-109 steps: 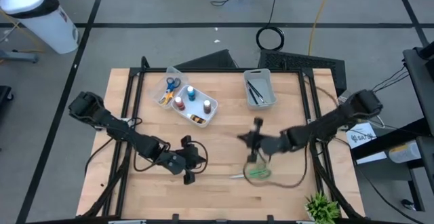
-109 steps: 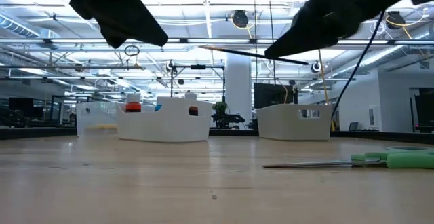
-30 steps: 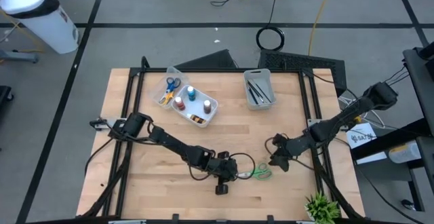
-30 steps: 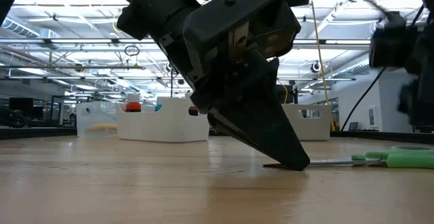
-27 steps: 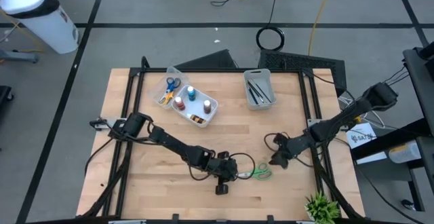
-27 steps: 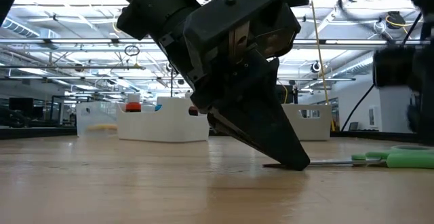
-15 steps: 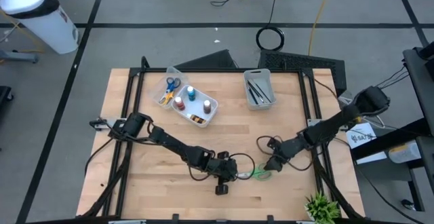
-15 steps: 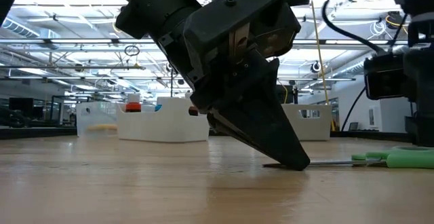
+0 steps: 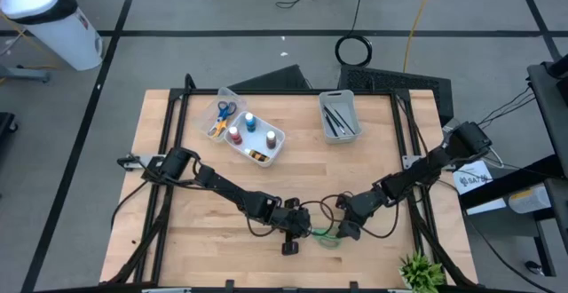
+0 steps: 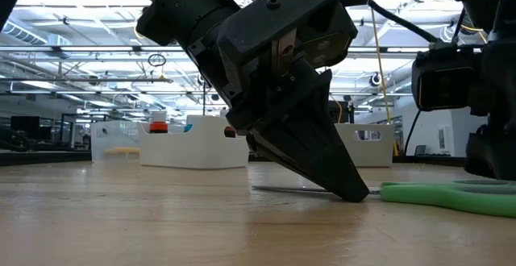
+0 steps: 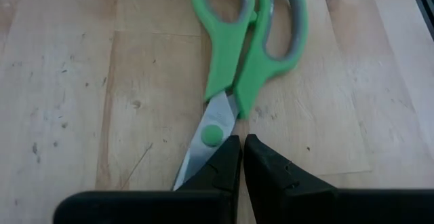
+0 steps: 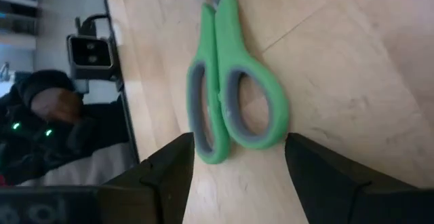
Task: Pick & Place Paint Supplies
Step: Put the green scissors into the transparent bin
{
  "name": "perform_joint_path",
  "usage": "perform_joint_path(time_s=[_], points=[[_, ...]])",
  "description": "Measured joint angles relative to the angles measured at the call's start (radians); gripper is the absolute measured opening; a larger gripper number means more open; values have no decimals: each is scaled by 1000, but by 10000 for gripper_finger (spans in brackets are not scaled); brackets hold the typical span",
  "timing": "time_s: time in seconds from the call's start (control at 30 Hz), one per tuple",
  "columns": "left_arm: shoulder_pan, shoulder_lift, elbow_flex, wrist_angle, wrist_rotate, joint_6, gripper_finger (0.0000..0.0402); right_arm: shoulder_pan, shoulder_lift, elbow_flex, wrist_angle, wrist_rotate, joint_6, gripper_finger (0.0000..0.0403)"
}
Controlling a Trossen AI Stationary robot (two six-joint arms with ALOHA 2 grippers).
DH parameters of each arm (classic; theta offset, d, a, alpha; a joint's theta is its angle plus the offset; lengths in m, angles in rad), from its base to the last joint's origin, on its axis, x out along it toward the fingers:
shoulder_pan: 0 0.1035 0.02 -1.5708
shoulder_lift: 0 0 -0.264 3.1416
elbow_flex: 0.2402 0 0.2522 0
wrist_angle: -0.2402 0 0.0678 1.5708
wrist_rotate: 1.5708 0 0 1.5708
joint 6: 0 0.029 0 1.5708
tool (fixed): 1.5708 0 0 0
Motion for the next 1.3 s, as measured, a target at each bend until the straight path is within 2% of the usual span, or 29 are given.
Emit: perform_joint_path(time_s=[0.23, 0.37, 0.63, 0.87, 1.13, 1.3], points=[[1, 0, -1, 5, -27, 3, 35, 0, 31, 9, 2, 164, -33, 202], [2, 0, -1, 5, -34, 4, 35, 1, 94, 9, 66, 190, -96, 201], [2, 0, -1, 0, -52, 1, 35, 59, 211, 62, 91, 207, -490, 200], [4, 0, -1, -2, -54, -1, 35, 130, 188, 104, 20, 205, -776, 201], [14, 0, -1, -4, -43, -52, 35, 172, 187, 217, -156, 230, -801, 201], [22, 0, -1, -6, -46, -78, 35, 163, 187, 248, -169, 228, -719, 203]])
